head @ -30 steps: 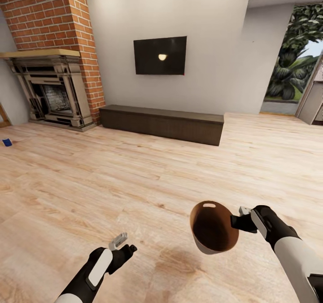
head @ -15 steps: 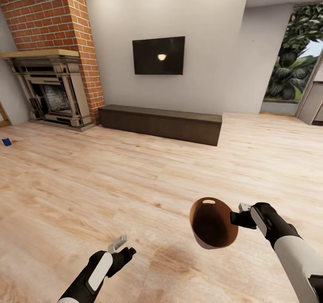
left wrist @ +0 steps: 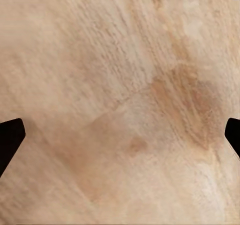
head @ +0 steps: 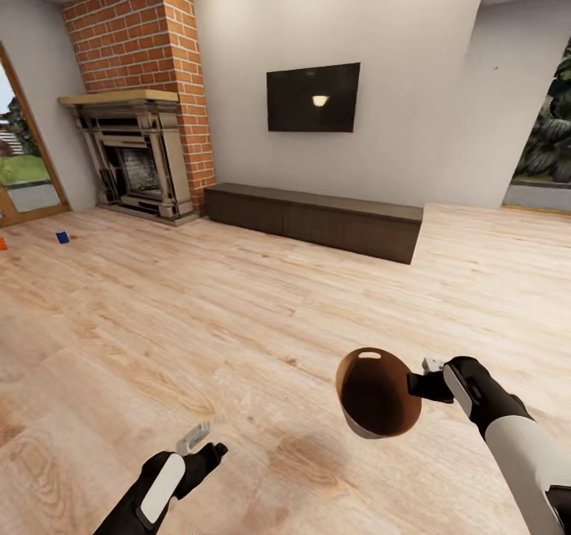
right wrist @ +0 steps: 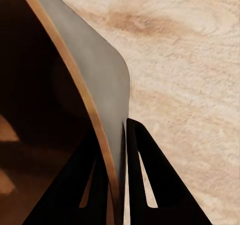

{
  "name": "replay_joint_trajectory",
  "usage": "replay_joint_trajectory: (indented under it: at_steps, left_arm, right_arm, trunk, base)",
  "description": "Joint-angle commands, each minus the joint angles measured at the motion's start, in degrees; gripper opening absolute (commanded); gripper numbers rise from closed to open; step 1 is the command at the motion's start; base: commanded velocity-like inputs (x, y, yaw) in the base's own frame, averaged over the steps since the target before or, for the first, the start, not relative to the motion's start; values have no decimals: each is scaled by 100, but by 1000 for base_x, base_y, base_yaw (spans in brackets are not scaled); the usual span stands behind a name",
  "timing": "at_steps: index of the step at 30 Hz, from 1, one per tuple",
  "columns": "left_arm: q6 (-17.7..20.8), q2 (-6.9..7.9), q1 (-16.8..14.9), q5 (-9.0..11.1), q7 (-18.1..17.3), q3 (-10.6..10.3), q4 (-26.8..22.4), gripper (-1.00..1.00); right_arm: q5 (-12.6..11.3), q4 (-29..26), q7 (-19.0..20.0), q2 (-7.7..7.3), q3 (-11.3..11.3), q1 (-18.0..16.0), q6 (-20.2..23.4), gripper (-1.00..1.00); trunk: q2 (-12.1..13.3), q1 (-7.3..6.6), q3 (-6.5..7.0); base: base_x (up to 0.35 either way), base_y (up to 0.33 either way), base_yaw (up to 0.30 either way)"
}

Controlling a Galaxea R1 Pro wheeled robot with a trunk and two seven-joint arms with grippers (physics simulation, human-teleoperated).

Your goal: Put the three can of soda from the living room inside the tash can in the kitchen.

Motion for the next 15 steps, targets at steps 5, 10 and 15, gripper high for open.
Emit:
replay_joint_trajectory:
  at_steps: [5, 10, 15]
  left_arm:
    - [6, 74, 444, 15, -2, 646, -765, 100]
    - [13, 85, 702, 4, 9, 789, -1225, 100]
    - [20, 85, 744, -4, 20, 812, -1301, 100]
  right_arm:
    - [-134, -692, 39, -104, -7, 226, 431, -100]
    - [-182, -2223, 42, -363, -24, 808, 1362, -100]
    - [-204, -2764, 125, -555, -37, 1002, 1381, -100]
  trunk:
    - [-1, -1, 1]
    - [-1, -1, 1]
    - [-1, -1, 1]
  base:
    - [0, -5, 295]
    - [0, -1, 295]
    - [-117, 0, 295]
